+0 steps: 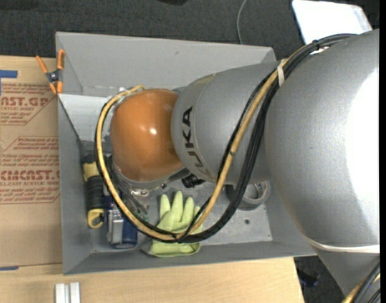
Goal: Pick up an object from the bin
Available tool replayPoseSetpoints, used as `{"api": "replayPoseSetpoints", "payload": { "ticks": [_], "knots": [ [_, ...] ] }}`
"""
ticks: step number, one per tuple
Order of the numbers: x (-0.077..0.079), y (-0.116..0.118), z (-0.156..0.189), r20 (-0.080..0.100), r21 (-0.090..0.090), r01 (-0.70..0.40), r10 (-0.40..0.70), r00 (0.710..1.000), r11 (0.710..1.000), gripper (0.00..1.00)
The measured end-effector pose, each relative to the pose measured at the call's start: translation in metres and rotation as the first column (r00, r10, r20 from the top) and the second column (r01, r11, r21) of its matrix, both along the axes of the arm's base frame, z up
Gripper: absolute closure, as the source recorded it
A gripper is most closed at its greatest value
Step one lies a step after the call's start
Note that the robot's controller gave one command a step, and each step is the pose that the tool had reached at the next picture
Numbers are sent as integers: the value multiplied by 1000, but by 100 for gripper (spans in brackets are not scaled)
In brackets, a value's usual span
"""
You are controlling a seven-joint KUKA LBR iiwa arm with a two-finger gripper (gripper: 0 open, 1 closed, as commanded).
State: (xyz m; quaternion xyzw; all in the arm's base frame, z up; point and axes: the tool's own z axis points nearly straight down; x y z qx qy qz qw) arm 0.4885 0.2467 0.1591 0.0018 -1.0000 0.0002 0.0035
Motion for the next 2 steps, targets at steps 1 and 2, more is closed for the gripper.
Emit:
{"api": "replayPoseSetpoints", "payload": {
  "ticks": [1, 2],
  "knots": [
    [2, -1, 4, 7, 2, 2, -2, 1000, 1000, 0],
    [2, -41, -77, 7, 3, -402, 401, 916, 916, 0]
  ]
}}
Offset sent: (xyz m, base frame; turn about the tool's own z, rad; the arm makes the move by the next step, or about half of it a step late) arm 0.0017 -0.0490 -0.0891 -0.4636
